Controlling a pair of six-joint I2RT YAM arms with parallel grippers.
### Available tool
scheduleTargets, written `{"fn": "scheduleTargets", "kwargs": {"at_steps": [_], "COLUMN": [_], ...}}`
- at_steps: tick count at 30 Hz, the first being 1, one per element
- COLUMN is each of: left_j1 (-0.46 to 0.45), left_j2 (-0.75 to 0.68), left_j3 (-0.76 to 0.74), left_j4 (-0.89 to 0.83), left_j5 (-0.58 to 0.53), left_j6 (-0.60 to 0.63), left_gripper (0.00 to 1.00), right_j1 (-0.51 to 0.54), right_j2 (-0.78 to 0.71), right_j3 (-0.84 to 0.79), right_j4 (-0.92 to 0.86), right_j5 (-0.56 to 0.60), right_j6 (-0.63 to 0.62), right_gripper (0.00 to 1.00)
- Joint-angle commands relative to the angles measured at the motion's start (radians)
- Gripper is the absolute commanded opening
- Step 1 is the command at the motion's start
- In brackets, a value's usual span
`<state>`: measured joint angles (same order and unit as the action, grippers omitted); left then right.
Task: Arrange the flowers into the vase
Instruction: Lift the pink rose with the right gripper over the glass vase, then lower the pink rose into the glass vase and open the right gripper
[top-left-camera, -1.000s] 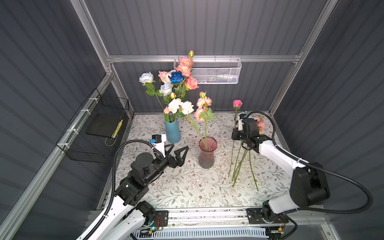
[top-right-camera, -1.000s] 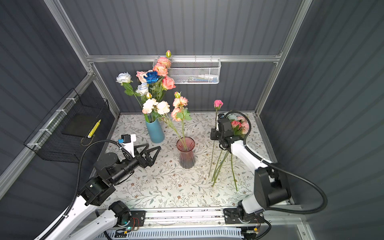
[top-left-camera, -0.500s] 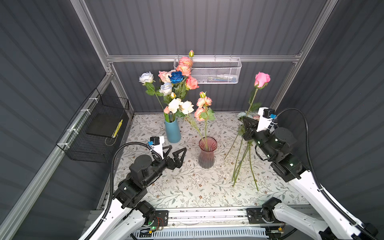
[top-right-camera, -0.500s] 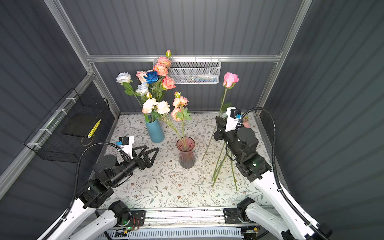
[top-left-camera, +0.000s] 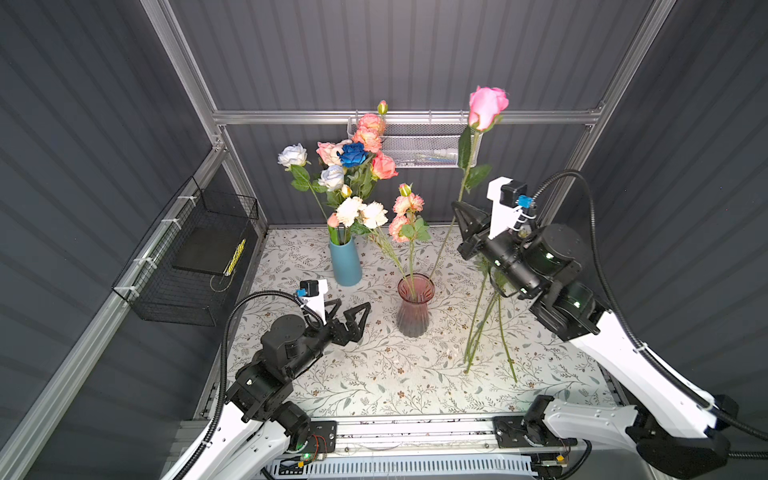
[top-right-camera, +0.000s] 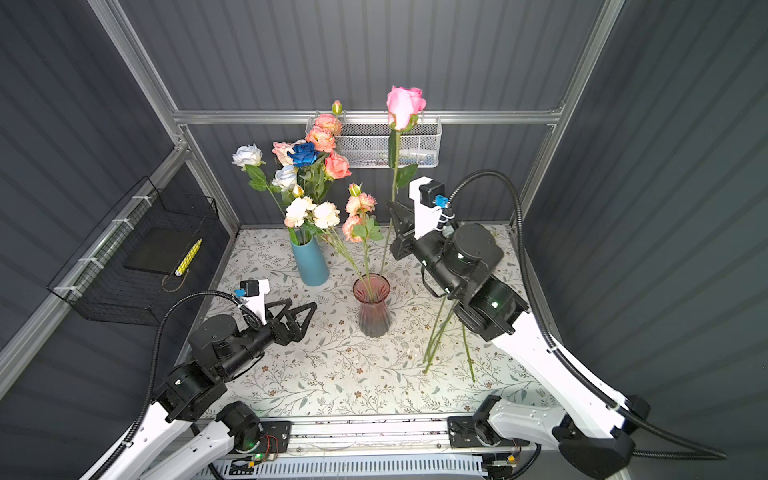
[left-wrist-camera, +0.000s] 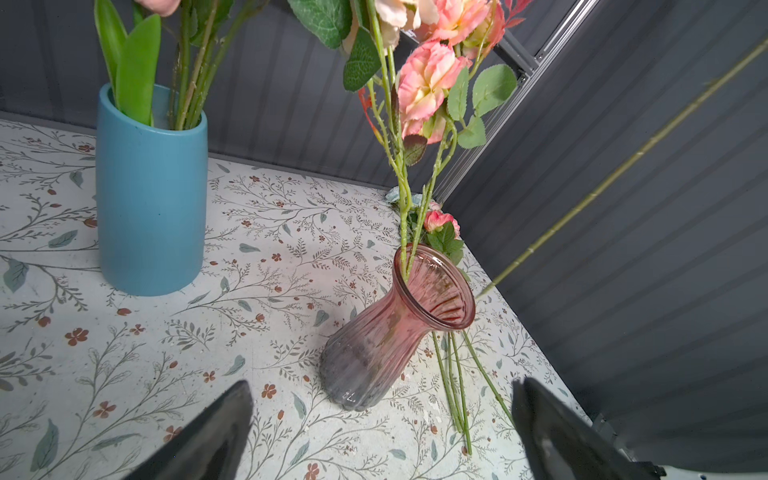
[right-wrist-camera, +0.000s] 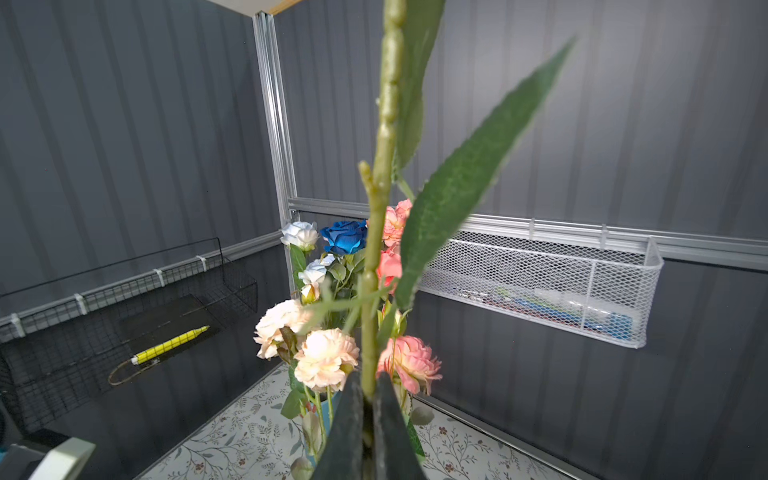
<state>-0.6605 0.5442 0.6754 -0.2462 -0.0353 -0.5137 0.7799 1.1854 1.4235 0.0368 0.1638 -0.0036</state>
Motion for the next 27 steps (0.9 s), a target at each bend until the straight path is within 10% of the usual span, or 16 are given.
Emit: {"fn": "scheduleTargets", "kwargs": {"at_steps": [1,10,27], "left_j1": [-0.007,-0.007,-0.007], "left_j2": [-0.009,-0.001,0.016], "left_j3": [-0.006,-0.010,-0.019], "left_j4": [-0.005,0.019,0.025], "left_j5": [-0.012,-0.002,0.011], "left_j6": [-0.007,-0.009,-0.011], "left_gripper": [1.00,1.00,1.00], "right_j1": [0.004,0.010,0.009], "right_j2": [0.066,0.068,-0.138], "right_j3": [-0.010,-0.221,-0.476], "right_j4": [0.051,0.122,-0.048], "right_j5": [0.027,0.020,0.028], "right_j6": [-0.056,0.060,0.281], "right_gripper": [0.00,0.01,0.58]}}
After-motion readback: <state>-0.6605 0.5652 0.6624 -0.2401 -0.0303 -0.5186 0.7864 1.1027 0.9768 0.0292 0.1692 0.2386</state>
